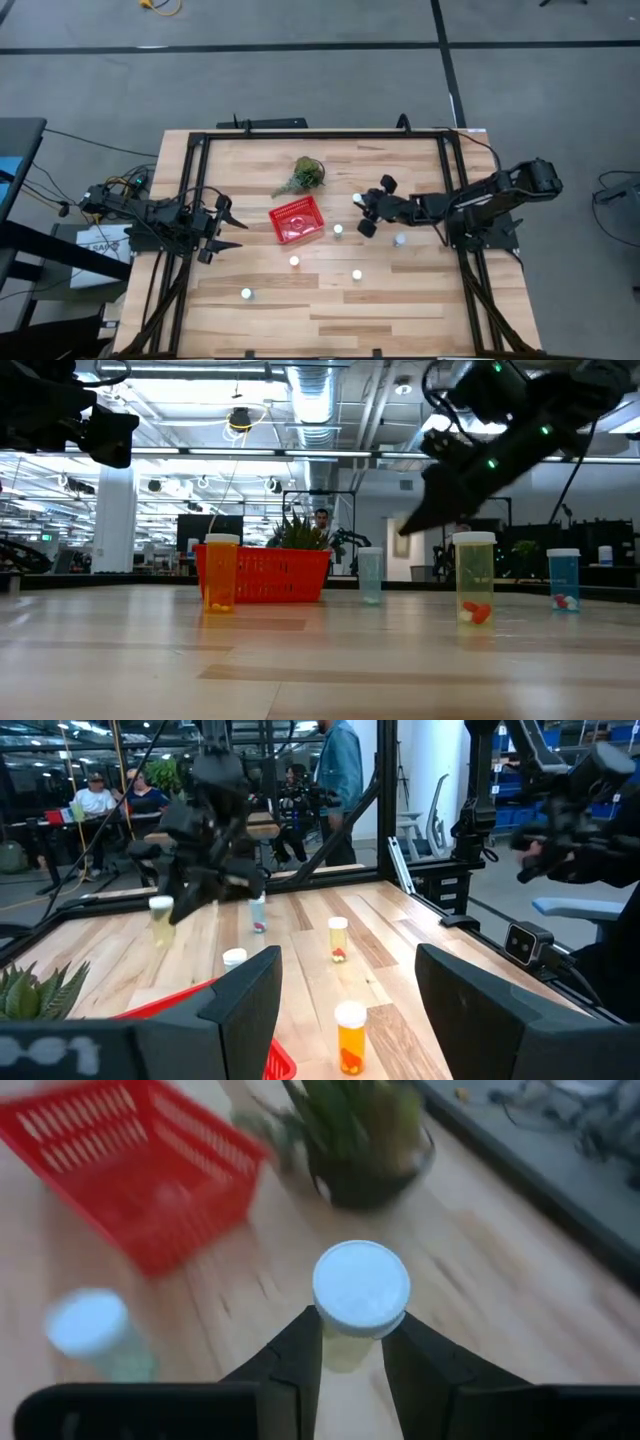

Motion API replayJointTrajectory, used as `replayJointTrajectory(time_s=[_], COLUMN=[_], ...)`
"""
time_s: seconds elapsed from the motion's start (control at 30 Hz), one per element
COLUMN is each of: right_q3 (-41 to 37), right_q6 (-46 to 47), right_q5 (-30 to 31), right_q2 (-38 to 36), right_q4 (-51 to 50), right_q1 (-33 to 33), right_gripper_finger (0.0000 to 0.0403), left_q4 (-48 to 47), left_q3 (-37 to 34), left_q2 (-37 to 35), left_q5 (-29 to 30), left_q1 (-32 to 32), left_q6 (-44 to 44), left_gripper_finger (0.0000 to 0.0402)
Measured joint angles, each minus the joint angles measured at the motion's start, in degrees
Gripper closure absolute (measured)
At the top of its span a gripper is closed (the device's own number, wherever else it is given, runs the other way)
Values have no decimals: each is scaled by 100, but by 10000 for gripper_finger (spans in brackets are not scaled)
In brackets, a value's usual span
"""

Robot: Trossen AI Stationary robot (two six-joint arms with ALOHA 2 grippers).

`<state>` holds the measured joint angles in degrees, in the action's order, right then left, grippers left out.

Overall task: Pick and place pill bottles into a basket
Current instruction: Put the top yellow pill bottle into the red bin

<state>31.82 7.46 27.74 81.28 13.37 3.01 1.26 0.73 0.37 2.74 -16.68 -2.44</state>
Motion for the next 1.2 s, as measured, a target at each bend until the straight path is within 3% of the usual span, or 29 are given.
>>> replayJointTrajectory(time_s=[0.33,0.83,1.2], right_q3=[800,2027,2308], right_q6=[-565,-600,-594], right_q5=[-459,-1168,-1343], right_q2=[216,2116,2594], right_q4=[511,810,753], right_q1=[84,423,307], right_gripper_finger=[314,315,315], left_q4=[0,0,0], left_q3=[0,-2,0], left_q2=[2,0,2], left_q5=[0,0,0], left_q1=[0,1,2], left_q6=[46,27,48], left_gripper_finger=[180,180,180])
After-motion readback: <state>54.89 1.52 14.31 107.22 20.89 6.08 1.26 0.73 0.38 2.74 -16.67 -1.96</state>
